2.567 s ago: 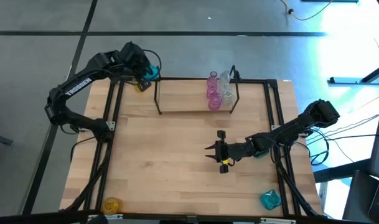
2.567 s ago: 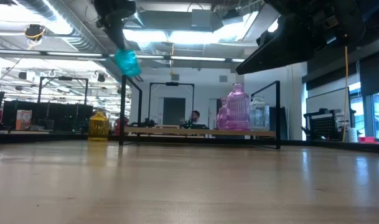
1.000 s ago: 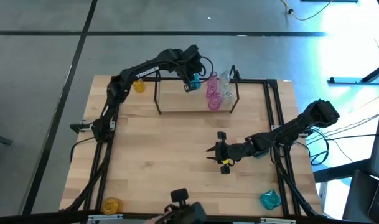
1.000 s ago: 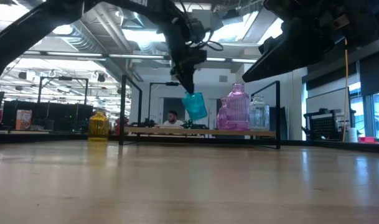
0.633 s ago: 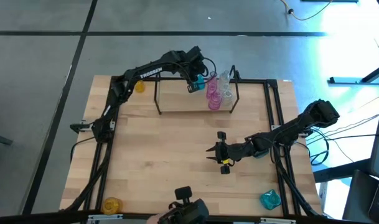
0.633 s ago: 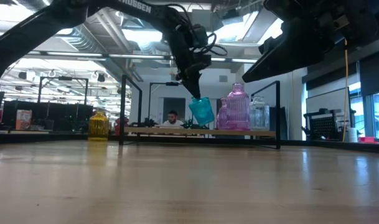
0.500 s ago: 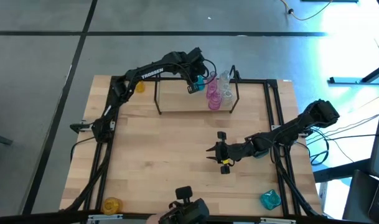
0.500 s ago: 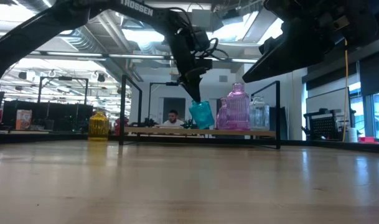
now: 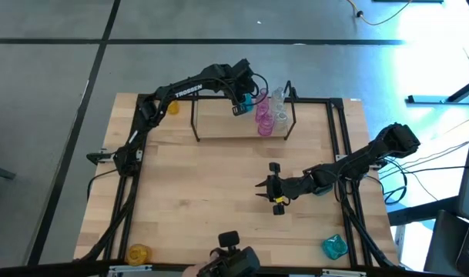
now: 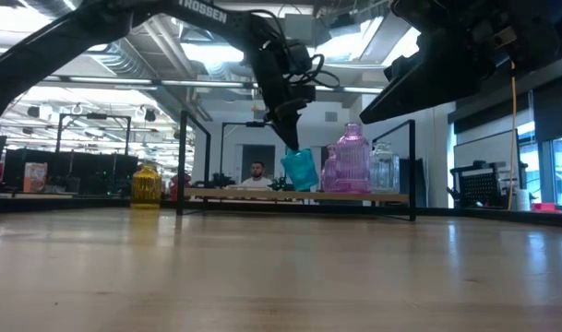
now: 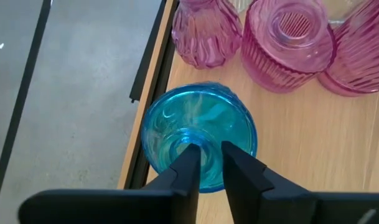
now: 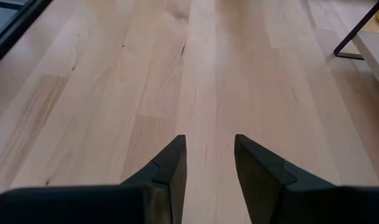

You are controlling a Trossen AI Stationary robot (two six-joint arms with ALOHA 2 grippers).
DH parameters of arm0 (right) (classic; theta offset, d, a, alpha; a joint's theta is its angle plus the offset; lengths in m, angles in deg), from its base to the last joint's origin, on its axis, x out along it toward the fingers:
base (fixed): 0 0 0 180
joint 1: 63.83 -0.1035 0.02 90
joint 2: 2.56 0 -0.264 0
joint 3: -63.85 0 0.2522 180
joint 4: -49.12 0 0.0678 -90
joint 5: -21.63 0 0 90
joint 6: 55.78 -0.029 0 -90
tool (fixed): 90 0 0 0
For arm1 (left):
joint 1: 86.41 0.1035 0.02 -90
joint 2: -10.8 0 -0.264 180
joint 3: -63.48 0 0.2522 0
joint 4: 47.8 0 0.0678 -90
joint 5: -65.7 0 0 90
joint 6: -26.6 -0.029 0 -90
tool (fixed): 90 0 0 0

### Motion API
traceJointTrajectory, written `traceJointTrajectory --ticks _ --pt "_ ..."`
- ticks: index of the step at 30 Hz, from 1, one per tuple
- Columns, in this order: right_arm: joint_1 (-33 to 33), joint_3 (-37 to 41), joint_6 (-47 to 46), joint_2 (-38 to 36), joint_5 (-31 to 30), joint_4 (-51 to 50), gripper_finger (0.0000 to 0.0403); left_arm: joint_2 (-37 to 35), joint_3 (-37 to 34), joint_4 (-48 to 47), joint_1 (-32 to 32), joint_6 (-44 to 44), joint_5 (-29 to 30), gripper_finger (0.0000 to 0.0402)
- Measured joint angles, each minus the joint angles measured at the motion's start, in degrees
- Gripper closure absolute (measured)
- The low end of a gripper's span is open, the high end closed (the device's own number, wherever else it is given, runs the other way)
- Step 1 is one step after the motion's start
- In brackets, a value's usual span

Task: Sort vases onto shelf
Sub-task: Put the top left blue vase to the left side of the top violet vase on the shelf

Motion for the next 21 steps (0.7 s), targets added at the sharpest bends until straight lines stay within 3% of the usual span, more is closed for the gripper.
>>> traceJointTrajectory --ticks 9,16,21 --pt "0.0 0.0 0.0 0.0 0.0 0.0 0.0283 0.0 0.0 1.1 0.0 0.0 -0.7 0.0298" --pt "0.0 0.0 0.0 0.0 0.0 -0.1 0.0283 0.0 0.3 0.9 -0.2 0.0 -0.2 0.0295" --pt "0.0 0.0 0.0 0.0 0.0 -0.9 0.0283 -0.2 5.7 -4.4 -0.4 0.0 0.8 0.0297"
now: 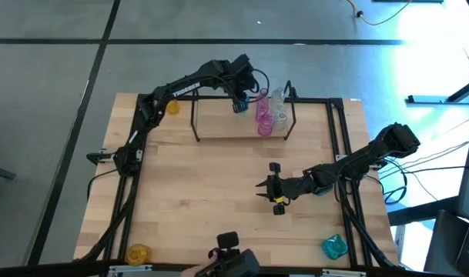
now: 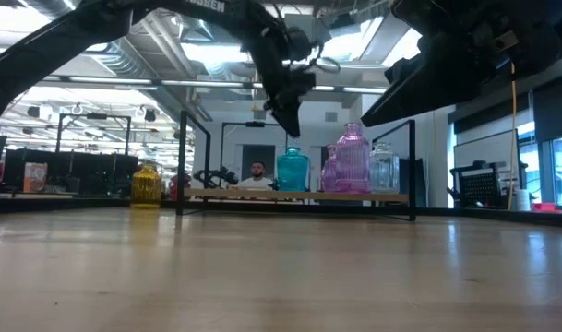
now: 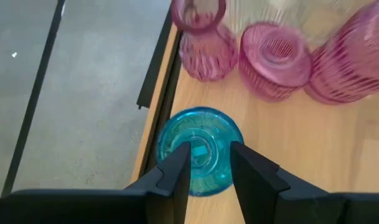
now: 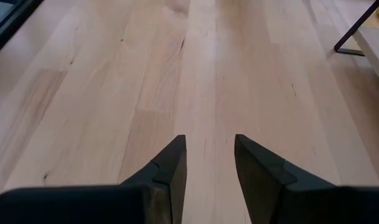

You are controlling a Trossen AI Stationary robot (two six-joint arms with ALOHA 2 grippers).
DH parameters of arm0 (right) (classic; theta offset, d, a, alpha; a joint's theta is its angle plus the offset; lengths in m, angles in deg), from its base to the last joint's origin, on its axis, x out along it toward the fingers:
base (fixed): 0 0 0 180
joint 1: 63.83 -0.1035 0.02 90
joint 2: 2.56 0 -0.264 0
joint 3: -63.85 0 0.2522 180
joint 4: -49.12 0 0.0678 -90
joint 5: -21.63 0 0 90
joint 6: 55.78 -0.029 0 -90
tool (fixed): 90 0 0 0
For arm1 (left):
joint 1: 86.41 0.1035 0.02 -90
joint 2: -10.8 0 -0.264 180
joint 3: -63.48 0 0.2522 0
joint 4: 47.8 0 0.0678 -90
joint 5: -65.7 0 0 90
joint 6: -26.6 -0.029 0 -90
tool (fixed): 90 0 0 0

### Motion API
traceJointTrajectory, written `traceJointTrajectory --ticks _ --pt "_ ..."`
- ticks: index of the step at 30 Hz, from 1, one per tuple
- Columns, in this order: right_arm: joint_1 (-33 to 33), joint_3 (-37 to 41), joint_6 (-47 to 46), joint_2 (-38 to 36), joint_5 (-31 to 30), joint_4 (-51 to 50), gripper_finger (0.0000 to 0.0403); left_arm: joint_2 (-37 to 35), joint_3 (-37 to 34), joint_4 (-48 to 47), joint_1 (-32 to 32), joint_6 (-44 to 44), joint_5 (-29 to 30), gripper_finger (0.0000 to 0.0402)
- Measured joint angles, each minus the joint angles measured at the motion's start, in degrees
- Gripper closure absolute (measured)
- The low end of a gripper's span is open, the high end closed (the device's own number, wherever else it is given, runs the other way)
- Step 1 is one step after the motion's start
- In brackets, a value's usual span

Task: Sort vases onto shelf
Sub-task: Put the top left blue vase to the left side of the top violet vase on the shelf

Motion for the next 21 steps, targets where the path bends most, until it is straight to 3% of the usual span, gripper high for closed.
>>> traceJointTrajectory --ticks 5,13,21 --pt "0.0 0.0 0.0 0.0 0.0 -0.7 0.0283 -0.1 2.2 -1.1 0.5 1.5 -0.6 0.0296" --pt "0.0 0.0 0.0 0.0 0.0 -1.7 0.0283 0.0 1.5 -2.7 3.5 2.0 -7.7 0.0304" --pt "0.0 0.0 1.1 0.0 0.0 -2.0 0.0283 -0.6 1.4 -6.9 5.4 1.6 -8.7 0.0307"
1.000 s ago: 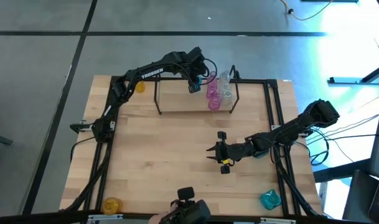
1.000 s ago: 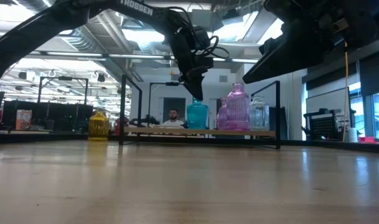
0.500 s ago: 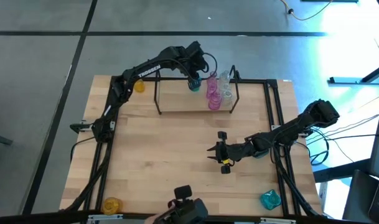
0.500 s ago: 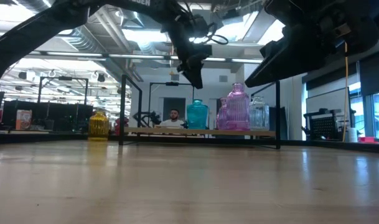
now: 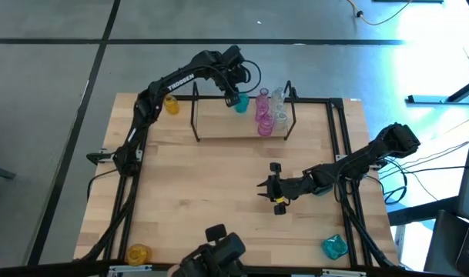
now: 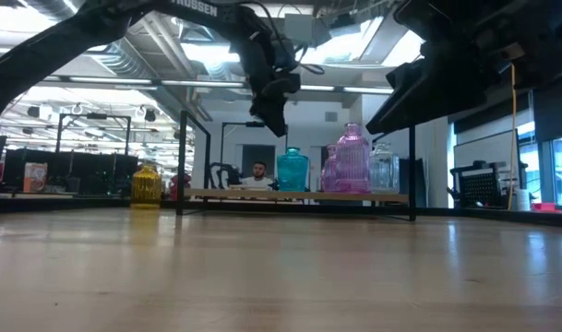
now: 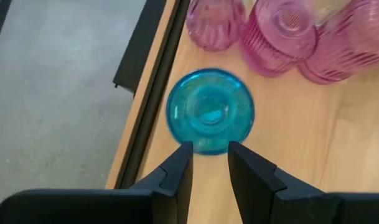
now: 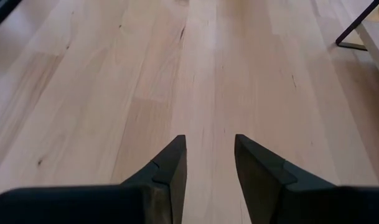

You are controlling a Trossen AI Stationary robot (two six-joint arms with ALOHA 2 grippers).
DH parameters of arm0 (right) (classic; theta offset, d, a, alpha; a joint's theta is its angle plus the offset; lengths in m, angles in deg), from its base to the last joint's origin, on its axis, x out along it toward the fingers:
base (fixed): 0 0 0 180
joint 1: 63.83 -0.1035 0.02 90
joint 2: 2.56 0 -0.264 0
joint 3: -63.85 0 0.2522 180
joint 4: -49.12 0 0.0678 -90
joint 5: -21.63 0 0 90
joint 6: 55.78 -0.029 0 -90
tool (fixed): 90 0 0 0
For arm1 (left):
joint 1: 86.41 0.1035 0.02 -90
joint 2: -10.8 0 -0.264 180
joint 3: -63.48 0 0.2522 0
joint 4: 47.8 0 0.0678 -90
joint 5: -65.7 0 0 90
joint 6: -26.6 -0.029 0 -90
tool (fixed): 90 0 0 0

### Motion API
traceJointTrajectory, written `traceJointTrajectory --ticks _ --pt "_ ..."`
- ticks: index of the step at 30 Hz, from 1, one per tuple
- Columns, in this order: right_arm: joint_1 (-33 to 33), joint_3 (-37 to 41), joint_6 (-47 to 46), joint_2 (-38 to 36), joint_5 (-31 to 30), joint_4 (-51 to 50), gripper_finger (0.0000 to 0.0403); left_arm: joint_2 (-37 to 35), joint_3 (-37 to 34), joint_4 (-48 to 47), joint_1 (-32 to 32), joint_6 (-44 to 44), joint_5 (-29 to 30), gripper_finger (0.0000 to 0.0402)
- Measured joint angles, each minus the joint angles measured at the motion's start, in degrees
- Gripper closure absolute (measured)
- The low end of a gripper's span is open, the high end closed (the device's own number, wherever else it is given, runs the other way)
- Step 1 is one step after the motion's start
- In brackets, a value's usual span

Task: Sort vases onto shelf
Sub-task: Put the top left blue vase to the left side of the top violet vase on the shelf

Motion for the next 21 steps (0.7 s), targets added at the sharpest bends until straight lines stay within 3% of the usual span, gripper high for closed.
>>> traceJointTrajectory --ticks 8,21 --pt "0.0 0.0 0.7 0.0 -0.8 -1.1 0.0283 -0.1 -5.0 0.2 0.7 -1.1 2.0 0.0308" --pt "0.0 0.0 1.1 0.0 -2.5 -1.0 0.0283 -0.1 -16.8 12.5 0.4 -3.2 1.1 0.0308"
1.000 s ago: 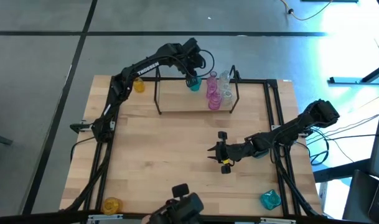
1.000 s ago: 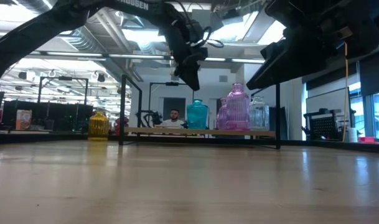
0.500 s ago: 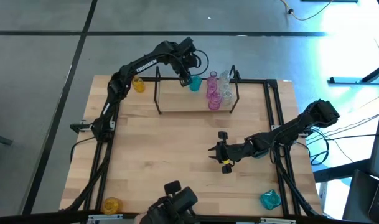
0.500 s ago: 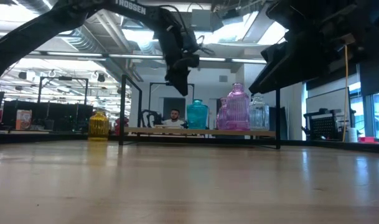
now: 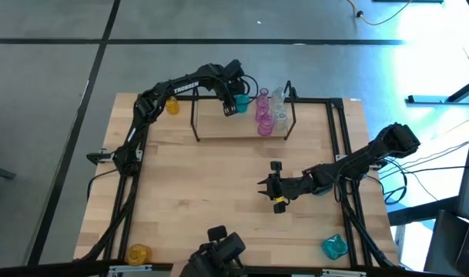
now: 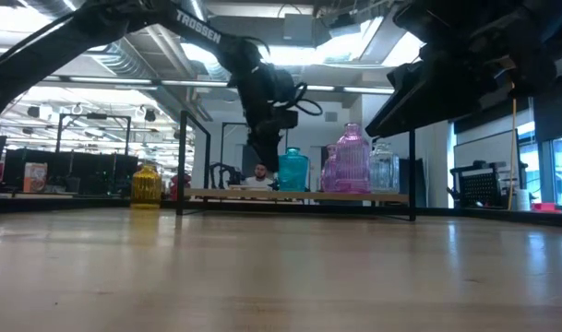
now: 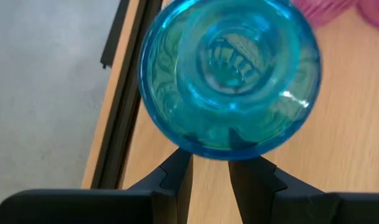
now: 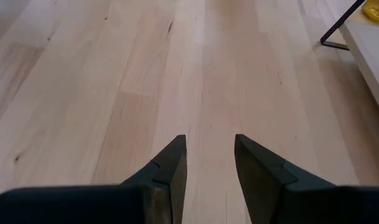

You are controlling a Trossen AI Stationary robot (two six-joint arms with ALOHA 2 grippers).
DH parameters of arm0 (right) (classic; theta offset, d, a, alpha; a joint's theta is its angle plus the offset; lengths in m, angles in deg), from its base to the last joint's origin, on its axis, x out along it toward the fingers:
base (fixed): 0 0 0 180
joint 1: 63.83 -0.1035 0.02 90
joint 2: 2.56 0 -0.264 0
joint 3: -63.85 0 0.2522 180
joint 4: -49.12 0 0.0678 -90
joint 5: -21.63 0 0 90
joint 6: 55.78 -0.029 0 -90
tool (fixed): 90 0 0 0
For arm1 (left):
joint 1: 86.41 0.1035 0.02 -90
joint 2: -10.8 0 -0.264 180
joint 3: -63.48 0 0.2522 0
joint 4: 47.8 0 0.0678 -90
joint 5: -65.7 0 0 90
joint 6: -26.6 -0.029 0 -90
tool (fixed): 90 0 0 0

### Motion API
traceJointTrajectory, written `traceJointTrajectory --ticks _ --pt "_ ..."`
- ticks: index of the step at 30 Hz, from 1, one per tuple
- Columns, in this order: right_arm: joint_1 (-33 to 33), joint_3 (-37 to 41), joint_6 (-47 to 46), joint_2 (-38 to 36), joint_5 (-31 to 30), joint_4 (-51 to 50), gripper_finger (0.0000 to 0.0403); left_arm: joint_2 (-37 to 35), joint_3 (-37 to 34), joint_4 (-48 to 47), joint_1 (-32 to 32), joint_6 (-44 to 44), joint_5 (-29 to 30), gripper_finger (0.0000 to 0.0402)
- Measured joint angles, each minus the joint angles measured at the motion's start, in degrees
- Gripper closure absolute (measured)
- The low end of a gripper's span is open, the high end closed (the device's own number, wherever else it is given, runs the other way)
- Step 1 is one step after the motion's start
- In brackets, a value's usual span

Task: Sort vases onto shelf
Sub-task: Put the top left blue vase to the left side of the top violet vase on the shelf, then put the top blue vase aligned with the other blue vase on the shelf

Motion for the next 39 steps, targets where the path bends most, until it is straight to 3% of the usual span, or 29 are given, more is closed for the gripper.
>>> traceJointTrajectory --ticks 18,27,31,39 --pt "0.0 0.0 0.3 0.0 0.0 -0.1 0.0283 -1.2 0.1 2.9 -2.1 0.5 -0.7 0.0308" --pt "0.0 0.0 0.3 0.0 -0.4 -0.1 0.0283 -15.4 -1.2 4.2 -7.2 1.2 2.0 0.0308" --pt "0.0 0.0 0.3 0.0 -0.4 -0.1 0.0283 -25.7 -10.0 10.9 -10.9 2.2 2.0 0.0308" --pt "0.0 0.0 0.3 0.0 -0.3 0.1 0.0283 -48.8 -41.7 36.0 -22.7 7.2 7.3 0.0308"
